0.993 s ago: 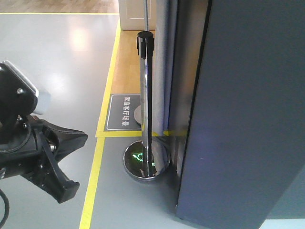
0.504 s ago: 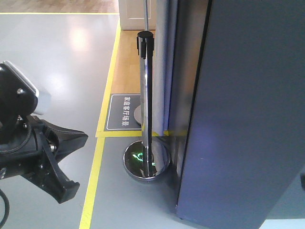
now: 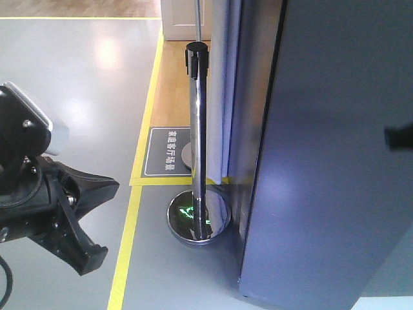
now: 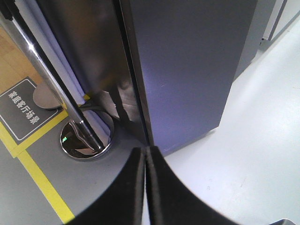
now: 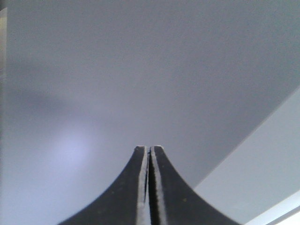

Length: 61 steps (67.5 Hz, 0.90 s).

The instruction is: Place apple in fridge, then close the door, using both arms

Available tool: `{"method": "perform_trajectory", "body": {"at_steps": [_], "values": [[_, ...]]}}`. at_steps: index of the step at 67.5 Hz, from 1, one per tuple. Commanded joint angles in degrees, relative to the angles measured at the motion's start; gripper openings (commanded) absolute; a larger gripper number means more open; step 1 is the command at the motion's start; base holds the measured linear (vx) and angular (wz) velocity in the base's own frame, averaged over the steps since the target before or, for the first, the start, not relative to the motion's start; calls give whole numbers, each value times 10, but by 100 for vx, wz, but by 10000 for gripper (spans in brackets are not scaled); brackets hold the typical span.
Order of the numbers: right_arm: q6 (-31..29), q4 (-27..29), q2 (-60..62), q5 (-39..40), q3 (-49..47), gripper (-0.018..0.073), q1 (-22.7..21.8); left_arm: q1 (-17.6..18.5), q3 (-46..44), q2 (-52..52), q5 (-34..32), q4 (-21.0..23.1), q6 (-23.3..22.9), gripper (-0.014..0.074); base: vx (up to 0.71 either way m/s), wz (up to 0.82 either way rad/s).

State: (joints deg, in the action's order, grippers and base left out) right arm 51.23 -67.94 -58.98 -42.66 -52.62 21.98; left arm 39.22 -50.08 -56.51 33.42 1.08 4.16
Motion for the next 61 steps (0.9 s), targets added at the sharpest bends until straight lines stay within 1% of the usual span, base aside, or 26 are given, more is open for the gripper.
{"method": "perform_trajectory", "body": {"at_steps": [1, 7, 9, 13, 18, 24, 35, 41, 52, 61], "values": [[-3, -29, -26, 36, -56, -2, -56, 0, -15, 7, -34, 4, -5, -6, 0, 0], [-23, 1, -54, 96, -83, -2, -124, 0, -15, 7, -34, 4, -5, -6, 0, 0], [-35, 18, -64, 131, -92, -2, -148, 0, -15, 7, -34, 4, -5, -6, 0, 0], [-52, 51, -79, 176, -108, -2, -188, 0, -15, 7, -34, 4, -5, -6, 0, 0], [-64, 86, -102, 231, -126, -2, -227, 0, -15, 7, -34, 4, -5, -6, 0, 0], [-67, 101, -135, 288, -145, -2, -270, 0, -15, 7, -34, 4, -5, -6, 0, 0], [-66, 99, -201, 375, -185, -2, -319, 0, -15, 7, -34, 4, -5, -6, 0, 0], [-66, 98, -243, 409, -211, -2, -335, 0, -15, 7, -34, 4, -5, -6, 0, 0], [-60, 98, -326, 442, -270, -2, -357, 0, -15, 7, -32, 4, -5, -6, 0, 0], [-43, 98, -376, 446, -314, -2, -360, 0, -15, 7, -32, 4, -5, -6, 0, 0]]}}
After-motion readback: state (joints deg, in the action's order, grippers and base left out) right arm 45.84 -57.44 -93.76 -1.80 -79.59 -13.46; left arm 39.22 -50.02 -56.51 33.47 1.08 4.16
